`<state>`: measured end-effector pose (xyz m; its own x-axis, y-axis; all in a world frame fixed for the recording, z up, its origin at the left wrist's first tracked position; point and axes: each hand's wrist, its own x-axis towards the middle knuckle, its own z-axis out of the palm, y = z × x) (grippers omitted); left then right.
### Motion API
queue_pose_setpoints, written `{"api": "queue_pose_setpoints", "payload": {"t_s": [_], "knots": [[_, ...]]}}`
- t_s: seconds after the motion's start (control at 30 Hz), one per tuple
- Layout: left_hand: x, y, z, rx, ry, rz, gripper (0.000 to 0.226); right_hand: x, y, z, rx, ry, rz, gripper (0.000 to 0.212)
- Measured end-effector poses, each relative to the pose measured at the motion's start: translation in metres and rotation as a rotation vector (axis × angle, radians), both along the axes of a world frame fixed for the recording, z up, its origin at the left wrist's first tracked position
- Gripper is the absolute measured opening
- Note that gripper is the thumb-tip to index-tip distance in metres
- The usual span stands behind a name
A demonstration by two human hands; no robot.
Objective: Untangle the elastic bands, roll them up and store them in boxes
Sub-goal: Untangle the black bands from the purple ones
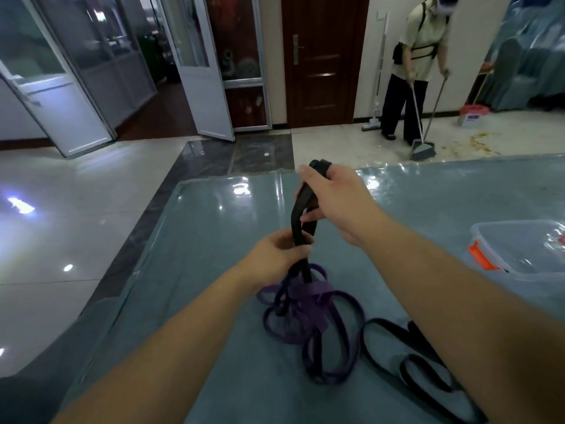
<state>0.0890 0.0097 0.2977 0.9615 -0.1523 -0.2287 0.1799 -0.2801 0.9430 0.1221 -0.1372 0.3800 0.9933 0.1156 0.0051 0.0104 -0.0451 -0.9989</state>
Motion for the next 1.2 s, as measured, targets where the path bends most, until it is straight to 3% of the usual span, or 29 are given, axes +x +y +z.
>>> {"api": "queue_pose_setpoints", "payload": {"t_s": [0.23,0.33,0.43,0.53,0.63,0.73,0.8,0.87,0.9,1.03,1.2], "knots": [[0.011,0.009,0.032,0.074,-0.267,0.133,0.016,0.014,-0.030,0.013,0.374,0.111,-0.077,0.010],[0.015,0.006,0.072,0.164,-0.470,0.166,0.013,0.016,-0.046,0.003,0.463,0.248,-0.085,0.020],[0.021,-0.006,0.113,0.237,-0.714,0.145,0.010,0.011,-0.050,-0.004,0.354,0.354,-0.012,0.045],[0.029,-0.019,0.143,0.287,-0.826,0.096,0.010,0.001,-0.053,0.000,0.156,0.344,0.010,0.059],[0.033,-0.026,0.160,0.340,-0.887,0.087,0.009,-0.010,-0.062,0.003,-0.026,0.193,-0.145,0.054],[0.035,-0.032,0.168,0.342,-0.884,0.080,0.012,-0.012,-0.076,-0.010,-0.064,-0.054,-0.297,0.053],[0.035,-0.038,0.171,0.341,-0.895,0.075,0.012,-0.013,-0.082,-0.018,-0.088,-0.183,-0.221,0.045],[0.035,-0.046,0.174,0.338,-0.927,0.070,0.012,-0.012,-0.081,-0.027,-0.201,-0.181,-0.026,0.069],[0.033,-0.051,0.176,0.336,-0.947,0.066,0.013,-0.013,-0.079,-0.031,-0.244,-0.150,0.052,0.071],[0.029,-0.067,0.191,0.337,-1.086,0.107,0.016,-0.017,-0.072,-0.051,-0.320,-0.047,0.131,0.009],[0.029,-0.070,0.196,0.306,-1.117,0.251,0.013,-0.017,-0.088,-0.059,-0.035,-0.003,-0.090,0.017]]}}
